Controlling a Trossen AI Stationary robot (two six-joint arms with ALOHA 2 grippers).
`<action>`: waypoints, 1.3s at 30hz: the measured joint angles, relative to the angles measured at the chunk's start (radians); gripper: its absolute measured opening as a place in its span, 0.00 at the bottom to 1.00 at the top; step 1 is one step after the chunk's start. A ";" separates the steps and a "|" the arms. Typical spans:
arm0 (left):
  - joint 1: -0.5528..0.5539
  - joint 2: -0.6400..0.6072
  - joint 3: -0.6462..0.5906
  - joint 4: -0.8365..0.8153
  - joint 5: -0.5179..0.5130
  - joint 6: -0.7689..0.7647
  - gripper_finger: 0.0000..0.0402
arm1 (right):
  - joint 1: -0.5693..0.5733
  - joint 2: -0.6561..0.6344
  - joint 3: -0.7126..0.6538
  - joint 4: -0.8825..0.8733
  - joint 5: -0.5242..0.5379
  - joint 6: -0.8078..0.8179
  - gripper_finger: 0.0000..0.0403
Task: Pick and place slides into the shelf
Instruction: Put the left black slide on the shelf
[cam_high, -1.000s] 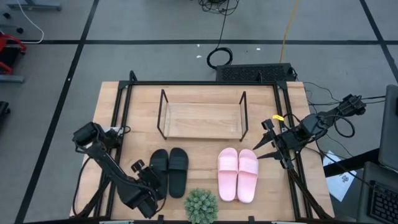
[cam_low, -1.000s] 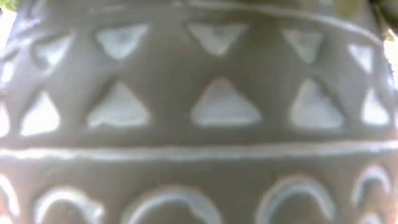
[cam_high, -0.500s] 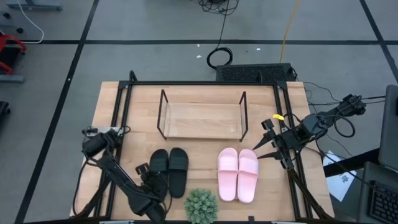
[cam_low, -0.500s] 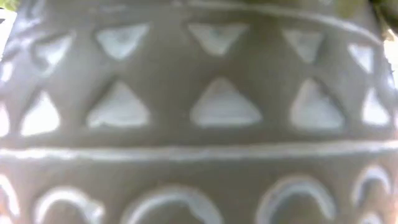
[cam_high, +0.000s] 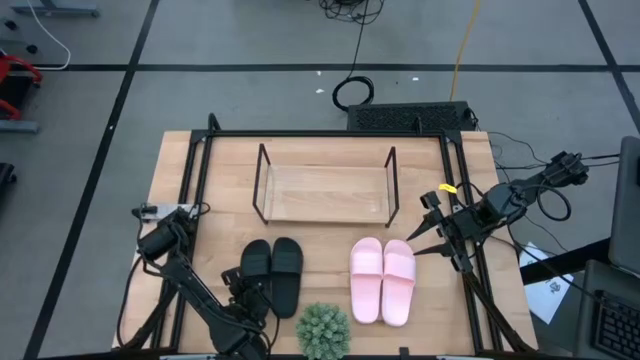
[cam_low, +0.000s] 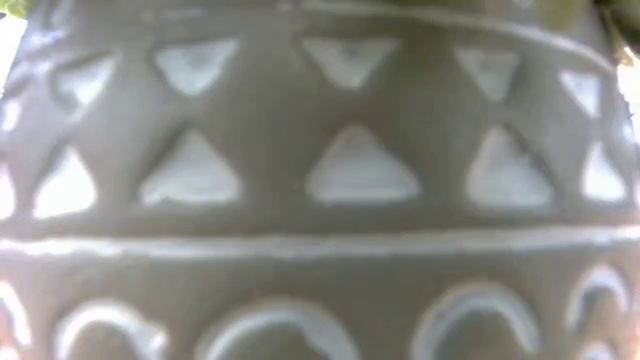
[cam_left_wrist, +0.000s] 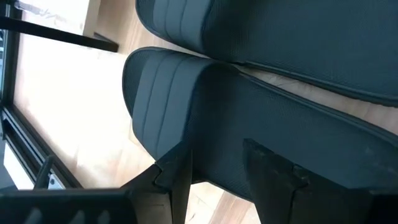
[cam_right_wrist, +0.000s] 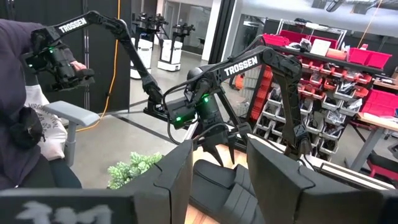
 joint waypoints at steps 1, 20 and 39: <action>0.000 0.000 0.000 0.000 0.001 0.000 0.36 | 0.000 0.000 0.000 0.000 0.000 0.000 0.36; 0.029 -0.006 0.000 -0.017 0.050 0.028 0.36 | 0.000 0.000 0.000 -0.023 0.000 0.000 0.36; 0.030 -0.006 0.000 -0.020 -0.010 0.000 0.36 | 0.000 0.000 0.000 -0.023 0.000 0.000 0.36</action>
